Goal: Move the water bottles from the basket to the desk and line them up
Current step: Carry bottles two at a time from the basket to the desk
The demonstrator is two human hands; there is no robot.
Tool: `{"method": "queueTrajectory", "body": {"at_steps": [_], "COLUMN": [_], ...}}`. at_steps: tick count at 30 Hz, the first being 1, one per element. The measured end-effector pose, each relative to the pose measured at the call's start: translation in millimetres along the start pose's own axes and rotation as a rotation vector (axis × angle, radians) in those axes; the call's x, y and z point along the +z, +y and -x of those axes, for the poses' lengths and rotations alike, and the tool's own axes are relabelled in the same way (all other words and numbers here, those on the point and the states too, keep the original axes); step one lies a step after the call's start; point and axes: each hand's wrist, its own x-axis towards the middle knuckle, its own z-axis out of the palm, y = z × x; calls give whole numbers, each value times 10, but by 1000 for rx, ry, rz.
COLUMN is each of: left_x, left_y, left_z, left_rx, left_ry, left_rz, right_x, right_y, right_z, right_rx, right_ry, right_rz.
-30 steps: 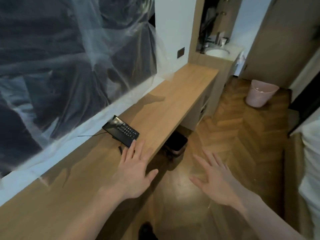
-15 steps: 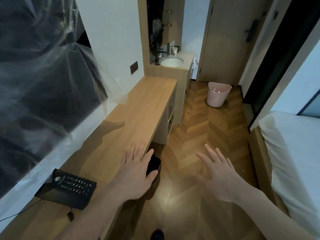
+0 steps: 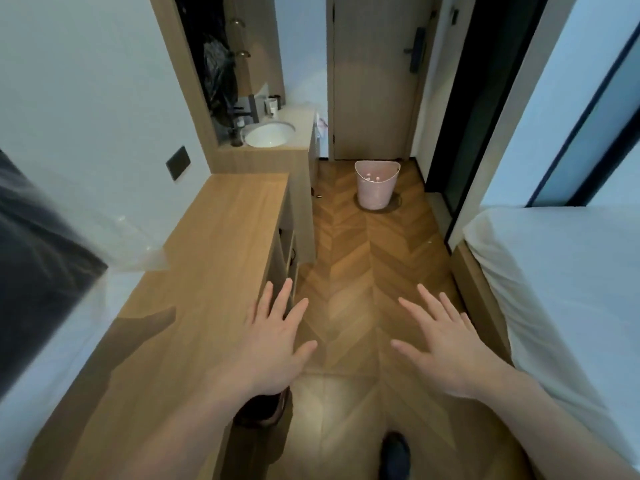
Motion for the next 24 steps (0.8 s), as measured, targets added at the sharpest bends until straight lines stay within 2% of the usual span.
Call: {"method": "queueTrajectory", "body": {"at_steps": [13,24], "left_x": [-464,-888], "left_y": [615,594], "left_z": [-2479,-3831], "left_rx": [-45,-108], "left_ry": [52,67], "left_rz": [-27,0], "right_x": [-994,-1655], "right_y": [1112,1414], "right_z": [-2093,-3569], "right_rx": [-42,-104], "right_ry": [-11,-26], "right_rz": [-17,13]}}
